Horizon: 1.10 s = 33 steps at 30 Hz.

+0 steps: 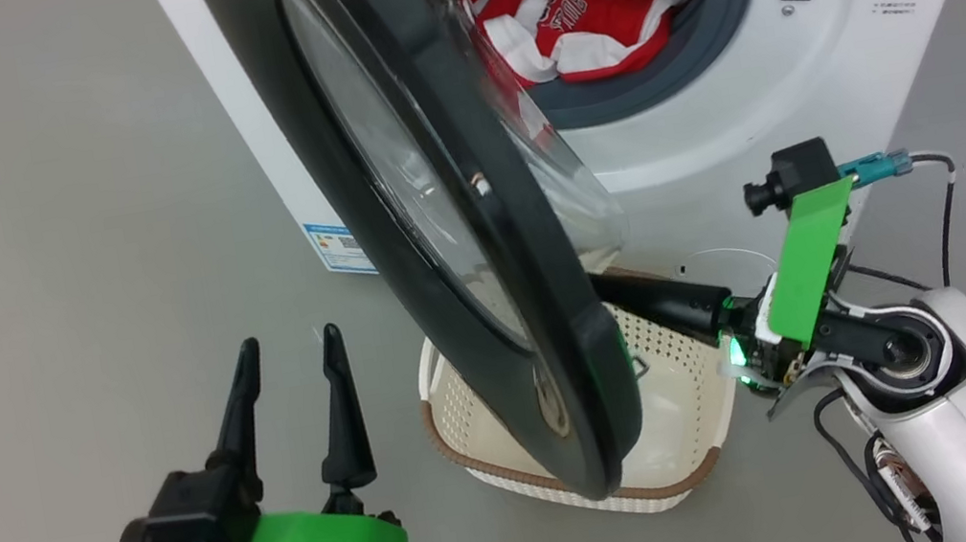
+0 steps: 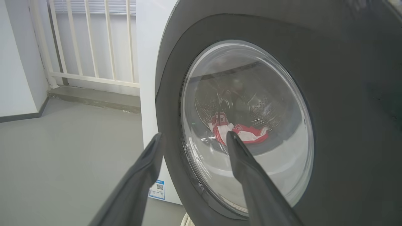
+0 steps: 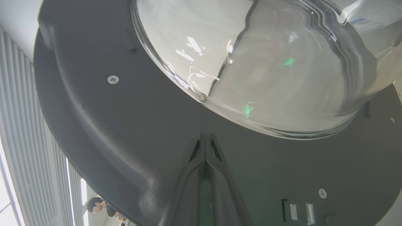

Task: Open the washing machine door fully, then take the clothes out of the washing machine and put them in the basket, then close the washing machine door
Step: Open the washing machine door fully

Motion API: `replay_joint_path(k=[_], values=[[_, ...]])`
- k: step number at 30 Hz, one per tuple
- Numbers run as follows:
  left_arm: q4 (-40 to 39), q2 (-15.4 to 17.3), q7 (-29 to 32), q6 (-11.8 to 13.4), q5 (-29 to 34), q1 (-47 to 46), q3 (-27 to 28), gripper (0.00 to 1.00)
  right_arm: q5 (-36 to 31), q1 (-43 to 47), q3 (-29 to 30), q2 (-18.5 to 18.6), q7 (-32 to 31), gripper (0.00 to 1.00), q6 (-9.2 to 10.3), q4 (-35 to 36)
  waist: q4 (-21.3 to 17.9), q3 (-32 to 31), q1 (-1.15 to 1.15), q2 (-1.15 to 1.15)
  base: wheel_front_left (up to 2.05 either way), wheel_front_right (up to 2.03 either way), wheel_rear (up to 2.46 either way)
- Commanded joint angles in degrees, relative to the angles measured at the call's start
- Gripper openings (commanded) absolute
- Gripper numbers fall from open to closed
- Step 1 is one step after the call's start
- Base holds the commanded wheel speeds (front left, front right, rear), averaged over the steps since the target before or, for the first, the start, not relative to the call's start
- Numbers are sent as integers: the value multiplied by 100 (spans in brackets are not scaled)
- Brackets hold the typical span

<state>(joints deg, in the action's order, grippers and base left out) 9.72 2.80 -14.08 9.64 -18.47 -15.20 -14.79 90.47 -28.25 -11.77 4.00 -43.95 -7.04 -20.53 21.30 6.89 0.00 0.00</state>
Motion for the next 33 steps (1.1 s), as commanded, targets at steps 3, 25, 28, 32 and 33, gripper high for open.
replay_joint_path(k=[3, 25, 28, 32, 33], values=[[-180, 112, 19, 61, -34, 0, 163, 100, 155, 46, -201, -113, -12, 0, -45, 265, 110, -44, 0, 0, 0, 0, 0], [-237, 145, 44, 144, -130, 88, 64, 100, 754, 212, -978, 178, 361, 0, -45, 465, 903, -181, 0, 0, 0, 0, 0], [-261, 159, 48, 164, -141, 110, 67, 100, 917, 164, -1169, 264, 476, 0, -45, 492, 930, -184, 0, 0, 0, 0, 0], [-298, 170, 45, 191, -155, 142, 70, 100, 1175, 66, -1477, 413, 657, 0, -45, 528, 935, -179, 0, 0, 0, 0, 0], [-305, 173, 45, 196, -157, 148, 68, 100, 1249, 39, -1562, 458, 711, 0, -45, 543, 935, -178, 0, 0, 0, 0, 0]])
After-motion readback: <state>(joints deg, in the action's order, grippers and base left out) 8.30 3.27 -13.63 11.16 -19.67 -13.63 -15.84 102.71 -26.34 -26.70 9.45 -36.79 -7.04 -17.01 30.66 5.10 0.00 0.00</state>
